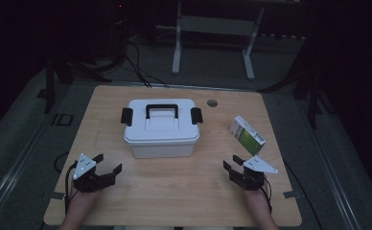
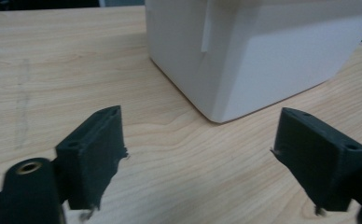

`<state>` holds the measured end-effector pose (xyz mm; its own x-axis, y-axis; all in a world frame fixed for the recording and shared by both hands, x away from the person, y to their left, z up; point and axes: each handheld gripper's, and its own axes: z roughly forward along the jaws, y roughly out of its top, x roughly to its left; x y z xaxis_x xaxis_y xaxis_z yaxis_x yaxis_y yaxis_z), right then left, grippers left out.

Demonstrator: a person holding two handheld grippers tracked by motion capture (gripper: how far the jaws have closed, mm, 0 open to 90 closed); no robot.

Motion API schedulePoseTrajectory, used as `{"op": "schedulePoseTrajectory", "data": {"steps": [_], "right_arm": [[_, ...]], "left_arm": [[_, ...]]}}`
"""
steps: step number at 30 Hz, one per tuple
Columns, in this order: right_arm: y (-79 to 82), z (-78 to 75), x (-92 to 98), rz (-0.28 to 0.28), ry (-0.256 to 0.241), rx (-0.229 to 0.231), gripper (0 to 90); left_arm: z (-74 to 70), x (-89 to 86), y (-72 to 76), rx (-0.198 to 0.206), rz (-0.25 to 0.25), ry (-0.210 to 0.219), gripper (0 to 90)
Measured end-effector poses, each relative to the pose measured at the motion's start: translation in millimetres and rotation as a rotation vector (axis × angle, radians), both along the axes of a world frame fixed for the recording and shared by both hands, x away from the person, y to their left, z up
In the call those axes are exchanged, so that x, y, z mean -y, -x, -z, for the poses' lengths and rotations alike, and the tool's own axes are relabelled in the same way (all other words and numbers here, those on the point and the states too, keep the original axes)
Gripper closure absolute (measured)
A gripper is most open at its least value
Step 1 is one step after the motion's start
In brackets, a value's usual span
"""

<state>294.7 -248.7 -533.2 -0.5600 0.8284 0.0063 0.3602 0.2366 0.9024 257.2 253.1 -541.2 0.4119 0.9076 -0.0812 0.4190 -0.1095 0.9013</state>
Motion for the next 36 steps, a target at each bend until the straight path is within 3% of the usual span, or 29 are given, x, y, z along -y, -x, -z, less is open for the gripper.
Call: {"op": "schedulePoseTrajectory", "data": {"steps": [3, 6, 9, 11, 16, 21, 31, 36], "right_arm": [[-9.6, -0.4, -11.7, -0.057, -0.001, -0.01, 63.6], [-12.0, 0.6, -18.9, -0.093, 0.016, -0.008, 69.5], [-16.6, 3.9, -30.7, -0.142, 0.035, -0.011, 82.1], [-20.5, 5.2, -34.8, -0.149, 0.051, -0.016, 86.5], [-34.0, 5.0, -41.4, -0.157, 0.039, -0.04, 89.3], [-44.3, 4.1, -48.5, -0.145, 0.035, -0.045, 89.6], [-75.1, 6.4, -73.4, -0.119, 0.0, -0.062, 89.6], [-85.3, 1.9, -83.5, -0.115, -0.016, -0.06, 89.5]], "left_arm": [[1.0, 3.0, -10.9, -0.02, 0.028, 0.0, 28.5], [1.5, 4.9, -15.3, -0.029, 0.043, -0.017, 45.8], [1.7, 6.5, -24.1, -0.037, 0.073, -0.014, 59.0], [2.6, 7.0, -29.2, -0.039, 0.054, -0.025, 64.0], [4.2, 5.8, -43.0, -0.056, 0.062, -0.006, 75.9], [2.7, 9.4, -54.8, -0.064, 0.064, -0.027, 88.6], [2.0, 24.0, -75.2, -0.066, 0.089, -0.019, 89.6], [5.5, 19.4, -81.1, -0.075, 0.068, 0.038, 89.5]]}}
